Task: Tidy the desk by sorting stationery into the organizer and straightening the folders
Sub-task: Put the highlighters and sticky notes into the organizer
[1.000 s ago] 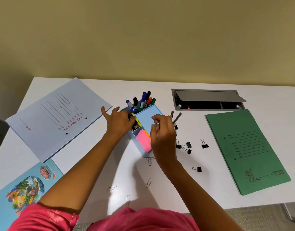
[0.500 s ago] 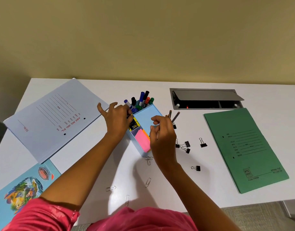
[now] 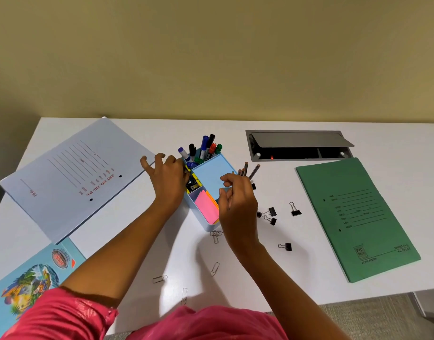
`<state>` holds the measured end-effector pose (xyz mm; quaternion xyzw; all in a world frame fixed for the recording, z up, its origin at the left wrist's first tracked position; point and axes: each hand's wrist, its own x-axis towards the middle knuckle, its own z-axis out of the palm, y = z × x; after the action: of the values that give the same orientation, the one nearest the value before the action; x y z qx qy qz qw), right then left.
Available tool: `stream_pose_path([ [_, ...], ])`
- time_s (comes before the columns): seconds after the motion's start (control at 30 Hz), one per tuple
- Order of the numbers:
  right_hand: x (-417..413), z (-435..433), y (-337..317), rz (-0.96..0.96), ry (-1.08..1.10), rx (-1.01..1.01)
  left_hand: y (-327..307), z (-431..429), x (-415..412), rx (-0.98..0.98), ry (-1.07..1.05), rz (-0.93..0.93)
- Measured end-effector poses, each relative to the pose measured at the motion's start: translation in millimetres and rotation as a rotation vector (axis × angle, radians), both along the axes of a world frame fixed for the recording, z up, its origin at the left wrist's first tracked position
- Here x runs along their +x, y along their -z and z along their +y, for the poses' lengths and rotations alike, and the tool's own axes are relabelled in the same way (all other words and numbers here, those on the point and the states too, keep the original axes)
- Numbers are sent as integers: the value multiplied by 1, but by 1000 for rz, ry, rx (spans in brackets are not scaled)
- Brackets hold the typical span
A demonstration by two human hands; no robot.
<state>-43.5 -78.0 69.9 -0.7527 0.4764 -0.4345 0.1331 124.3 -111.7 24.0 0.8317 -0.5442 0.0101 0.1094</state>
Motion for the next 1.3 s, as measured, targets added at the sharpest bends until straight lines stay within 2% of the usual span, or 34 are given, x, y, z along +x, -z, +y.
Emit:
stream_pose_path([
  [0.2, -2, 3, -1, 12, -3, 15, -3, -1, -3, 33, -39, 33],
  [0.67, -4, 7, -2, 55, -30, -4, 6, 15, -10, -66, -3, 68],
  [0.9, -11, 0, -8, -31, 55, 101, 7, 24, -13, -159, -45, 117],
  [1.0, -20, -7, -13, -99, 131, 87, 4, 28, -19, -212, -161, 343],
  [1.13, -38, -20, -6, -124, 304, 31, 0, 40, -34, -274, -378, 946],
  [1.2, -49, -25, 5, -115, 362, 99, 1, 49, -45, -170, -410, 1065],
  [1.3, -59, -31, 25, -110, 341, 424, 3, 60, -59, -18, -394, 1105],
])
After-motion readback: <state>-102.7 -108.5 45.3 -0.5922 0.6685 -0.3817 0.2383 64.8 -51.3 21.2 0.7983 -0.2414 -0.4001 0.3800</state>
